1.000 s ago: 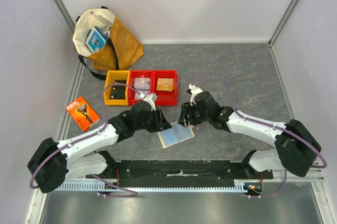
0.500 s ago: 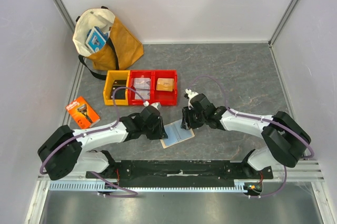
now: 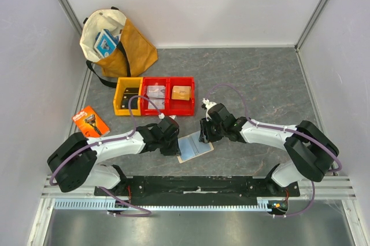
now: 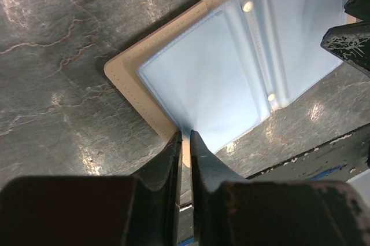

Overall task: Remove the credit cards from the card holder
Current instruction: Remove the credit card from the card holder.

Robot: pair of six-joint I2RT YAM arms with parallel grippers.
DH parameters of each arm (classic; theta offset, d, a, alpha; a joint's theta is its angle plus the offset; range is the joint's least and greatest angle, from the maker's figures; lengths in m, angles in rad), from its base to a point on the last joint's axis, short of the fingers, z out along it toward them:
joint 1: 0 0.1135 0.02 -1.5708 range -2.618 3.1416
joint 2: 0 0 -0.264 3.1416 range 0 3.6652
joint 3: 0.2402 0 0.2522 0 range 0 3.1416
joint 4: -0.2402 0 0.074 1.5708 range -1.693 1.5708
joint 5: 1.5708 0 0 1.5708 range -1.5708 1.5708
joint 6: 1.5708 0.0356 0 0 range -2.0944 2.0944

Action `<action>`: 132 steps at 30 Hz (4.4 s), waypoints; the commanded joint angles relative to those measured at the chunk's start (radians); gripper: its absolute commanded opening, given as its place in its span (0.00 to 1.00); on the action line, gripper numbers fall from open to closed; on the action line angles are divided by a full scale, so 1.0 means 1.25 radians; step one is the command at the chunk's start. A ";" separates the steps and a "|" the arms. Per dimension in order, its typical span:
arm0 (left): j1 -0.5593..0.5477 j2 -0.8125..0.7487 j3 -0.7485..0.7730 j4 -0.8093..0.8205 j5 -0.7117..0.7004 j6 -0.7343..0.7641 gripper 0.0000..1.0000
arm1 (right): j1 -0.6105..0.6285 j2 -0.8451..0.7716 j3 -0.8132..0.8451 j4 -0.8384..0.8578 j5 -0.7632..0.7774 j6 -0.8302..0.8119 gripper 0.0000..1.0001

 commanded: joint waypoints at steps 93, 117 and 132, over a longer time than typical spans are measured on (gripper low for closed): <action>-0.026 0.029 -0.016 0.021 0.017 -0.038 0.09 | 0.109 0.045 0.056 -0.056 0.141 -0.003 0.31; -0.026 0.022 -0.027 0.037 0.021 -0.044 0.09 | 0.110 -0.038 0.068 0.105 -0.142 0.037 0.18; -0.025 -0.227 -0.096 0.003 -0.090 -0.119 0.27 | 0.135 -0.001 0.111 0.014 -0.013 -0.011 0.30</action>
